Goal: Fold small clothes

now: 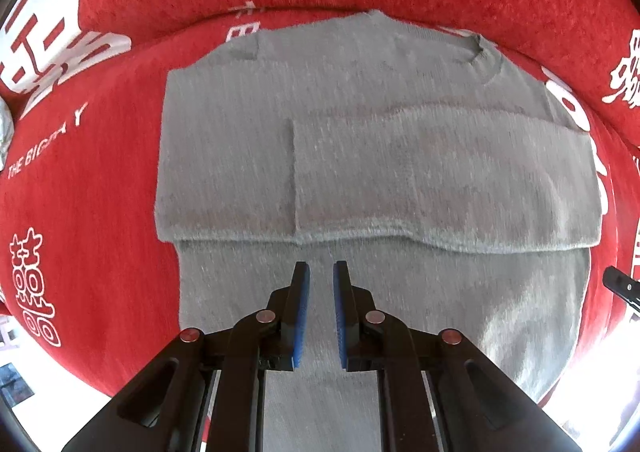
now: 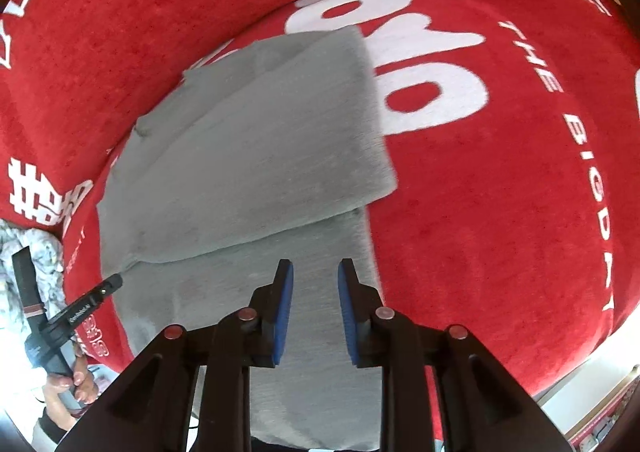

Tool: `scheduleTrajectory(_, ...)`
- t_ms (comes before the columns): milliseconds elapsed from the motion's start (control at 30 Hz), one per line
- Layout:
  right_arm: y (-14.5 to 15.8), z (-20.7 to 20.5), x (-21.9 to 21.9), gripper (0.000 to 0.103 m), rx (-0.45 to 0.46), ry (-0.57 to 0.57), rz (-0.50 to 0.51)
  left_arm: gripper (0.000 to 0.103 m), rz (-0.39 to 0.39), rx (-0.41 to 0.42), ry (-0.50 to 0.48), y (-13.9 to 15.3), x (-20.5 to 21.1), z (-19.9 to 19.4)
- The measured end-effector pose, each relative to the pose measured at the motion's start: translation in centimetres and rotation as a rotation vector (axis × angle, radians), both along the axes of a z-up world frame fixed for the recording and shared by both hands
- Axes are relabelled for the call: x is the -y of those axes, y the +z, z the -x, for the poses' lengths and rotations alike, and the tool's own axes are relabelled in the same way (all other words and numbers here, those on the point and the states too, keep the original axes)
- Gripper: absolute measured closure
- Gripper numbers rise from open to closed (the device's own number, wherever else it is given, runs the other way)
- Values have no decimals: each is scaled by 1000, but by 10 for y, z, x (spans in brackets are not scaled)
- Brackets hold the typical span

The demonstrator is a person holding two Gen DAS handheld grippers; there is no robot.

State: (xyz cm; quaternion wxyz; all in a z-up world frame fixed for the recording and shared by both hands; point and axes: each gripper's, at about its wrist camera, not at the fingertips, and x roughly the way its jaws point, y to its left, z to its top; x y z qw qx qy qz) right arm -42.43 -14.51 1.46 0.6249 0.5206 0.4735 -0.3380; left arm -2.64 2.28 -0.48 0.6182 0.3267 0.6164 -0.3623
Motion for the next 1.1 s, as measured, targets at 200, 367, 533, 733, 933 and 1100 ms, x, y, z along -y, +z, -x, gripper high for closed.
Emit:
scheduleTrajectory(200,-2,-7,-5,77,11,13,-22,89,-32,-19,-26,-5,-4,5)
scheduleTrajectory(367,-4,-11,-4,60,22,20,-34,78,-12,-43,-24,-3,-9,9)
scheduleTrajectory(533,0,-14,-3,47,37,58,-28,0,10,5,-2,5,-14,14)
scheduleTrajectory(733,2,-9,-2,27,73,74,-37,0,-25,41,27,9,-11,24)
scheduleTrajectory(933,0,0,-2,25,101,78,-73,0,-59,58,49,9,-14,31)
scheduleTrajectory(1100,-5,8,-2,25,119,95,-102,0,-67,62,77,12,-24,42)
